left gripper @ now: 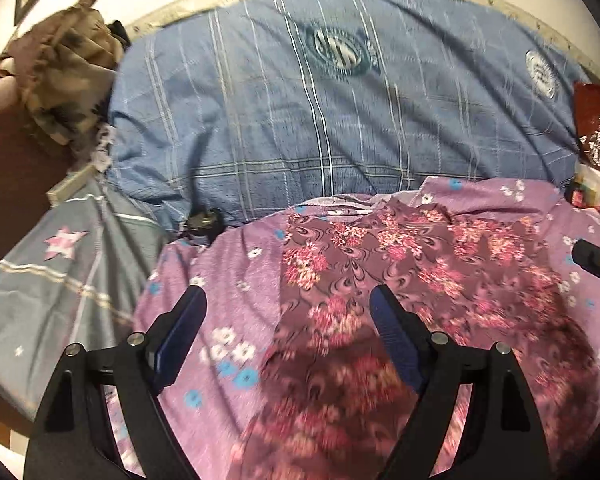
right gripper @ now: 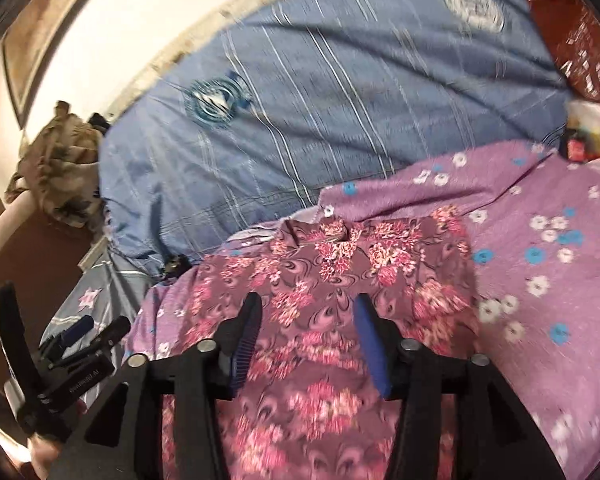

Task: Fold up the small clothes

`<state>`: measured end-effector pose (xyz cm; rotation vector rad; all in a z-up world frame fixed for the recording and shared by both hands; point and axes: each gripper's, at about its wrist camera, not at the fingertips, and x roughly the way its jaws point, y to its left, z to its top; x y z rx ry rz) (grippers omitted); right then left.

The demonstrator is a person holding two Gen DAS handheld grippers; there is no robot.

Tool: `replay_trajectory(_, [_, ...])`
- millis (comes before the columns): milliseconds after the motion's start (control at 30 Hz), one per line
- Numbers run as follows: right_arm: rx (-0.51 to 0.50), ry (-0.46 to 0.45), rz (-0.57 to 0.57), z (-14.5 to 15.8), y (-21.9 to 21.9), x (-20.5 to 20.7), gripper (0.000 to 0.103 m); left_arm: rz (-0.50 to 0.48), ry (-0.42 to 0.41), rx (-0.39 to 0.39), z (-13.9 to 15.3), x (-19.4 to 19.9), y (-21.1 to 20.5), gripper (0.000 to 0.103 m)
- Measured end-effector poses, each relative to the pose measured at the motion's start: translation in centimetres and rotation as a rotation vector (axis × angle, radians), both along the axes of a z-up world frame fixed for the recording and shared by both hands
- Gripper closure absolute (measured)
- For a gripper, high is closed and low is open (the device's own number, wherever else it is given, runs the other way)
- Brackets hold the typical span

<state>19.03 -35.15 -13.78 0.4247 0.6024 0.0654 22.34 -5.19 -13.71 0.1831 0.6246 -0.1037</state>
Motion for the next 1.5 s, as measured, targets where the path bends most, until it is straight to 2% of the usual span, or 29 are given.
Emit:
replay_trajectory(167, [-0.037, -0.028, 0.019, 1.7, 0.8, -4.9, 0.049, -0.001, -0.047, 0.006, 2.5, -4.3, 0.8, 0.019])
replay_trajectory(433, [-0.067, -0.036, 0.048, 3.1, 2.1, -10.5, 0.049, -0.022, -0.096, 0.016, 4.8, -10.2, 1.2, 0.019])
replay_trajectory(867, [-0.179, -0.060, 0.114, 5.7, 7.2, -15.6, 0.049, -0.008, -0.140, -0.019, 6.6, -16.3, 3.1, 0.019])
replay_trajectory(1100, [-0.194, -0.084, 0.147, 6.4, 9.1, -16.9, 0.048, -0.001, -0.154, -0.030, 6.8, -17.7, 3.8, 0.019])
replay_trajectory(1500, [-0.203, -0.065, 0.167, 5.6, 10.4, -16.7, 0.048, 0.008, -0.121, -0.033, 5.7, -17.3, 4.1, 0.018])
